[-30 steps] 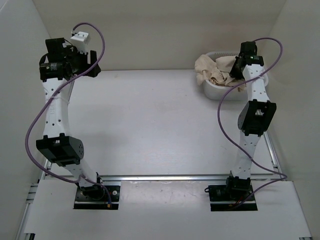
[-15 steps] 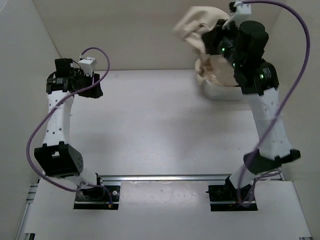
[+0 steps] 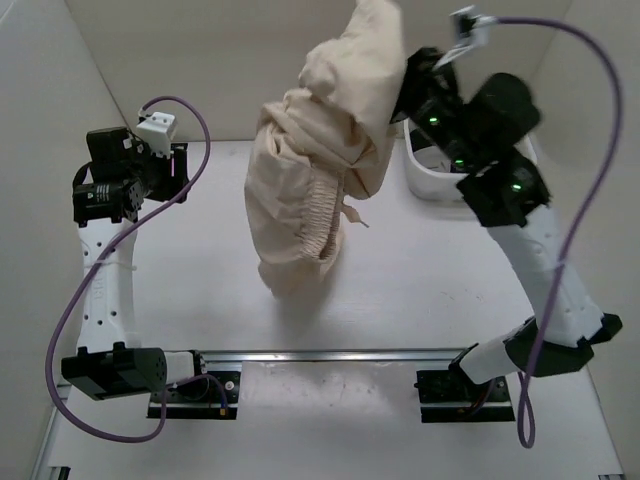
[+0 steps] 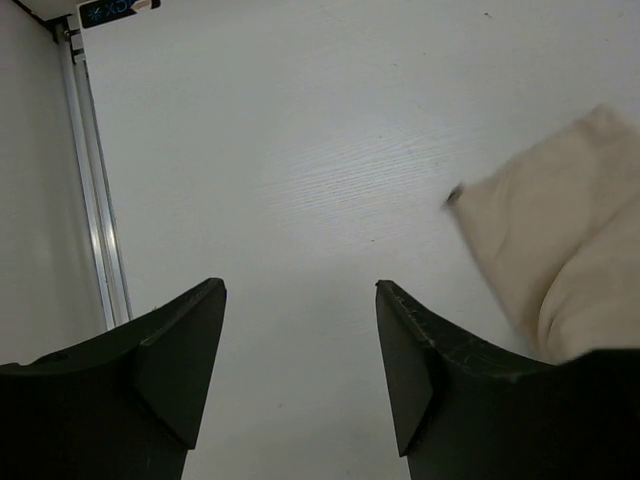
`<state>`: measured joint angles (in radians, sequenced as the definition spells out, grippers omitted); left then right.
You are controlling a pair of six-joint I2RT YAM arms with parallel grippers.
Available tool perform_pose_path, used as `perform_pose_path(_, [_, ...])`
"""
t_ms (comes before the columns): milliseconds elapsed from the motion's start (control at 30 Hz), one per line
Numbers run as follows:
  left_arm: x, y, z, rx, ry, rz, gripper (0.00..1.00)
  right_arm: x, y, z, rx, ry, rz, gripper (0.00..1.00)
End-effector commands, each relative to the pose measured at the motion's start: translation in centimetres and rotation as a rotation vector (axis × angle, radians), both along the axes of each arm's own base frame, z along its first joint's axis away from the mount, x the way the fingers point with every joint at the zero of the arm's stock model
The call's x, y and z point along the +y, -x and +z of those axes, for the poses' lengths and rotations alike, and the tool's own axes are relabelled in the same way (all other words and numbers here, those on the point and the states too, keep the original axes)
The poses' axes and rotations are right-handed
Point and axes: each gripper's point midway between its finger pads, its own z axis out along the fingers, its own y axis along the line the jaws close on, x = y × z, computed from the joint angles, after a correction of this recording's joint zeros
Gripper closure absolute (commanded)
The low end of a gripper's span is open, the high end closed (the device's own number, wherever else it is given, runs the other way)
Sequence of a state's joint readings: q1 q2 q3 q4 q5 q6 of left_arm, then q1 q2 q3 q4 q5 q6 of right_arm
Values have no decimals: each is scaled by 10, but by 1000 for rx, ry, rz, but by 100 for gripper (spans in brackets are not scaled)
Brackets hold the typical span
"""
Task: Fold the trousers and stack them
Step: Grab the trousers from the pile
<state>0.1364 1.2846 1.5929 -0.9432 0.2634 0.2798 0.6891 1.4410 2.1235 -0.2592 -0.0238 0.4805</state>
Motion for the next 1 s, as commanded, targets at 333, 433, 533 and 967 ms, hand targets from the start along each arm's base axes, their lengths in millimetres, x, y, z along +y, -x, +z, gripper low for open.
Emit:
perform_pose_path(333, [11, 3, -21, 36, -109, -35, 24, -127, -137, -384, 1224, 272, -710, 10])
perform_pose_path(433, [2, 22, -67, 176, -155, -126, 24, -145, -119, -396, 1194, 406, -696, 10])
perform_pose_path(533, [-7, 58, -129, 348, -222, -244, 27, -117, -110, -386, 1002, 553, -560, 10])
perform_pose_path(967, [-39, 113, -257, 693, -40, -261, 34, 110, -41, -458, 851, 983, 253, 7])
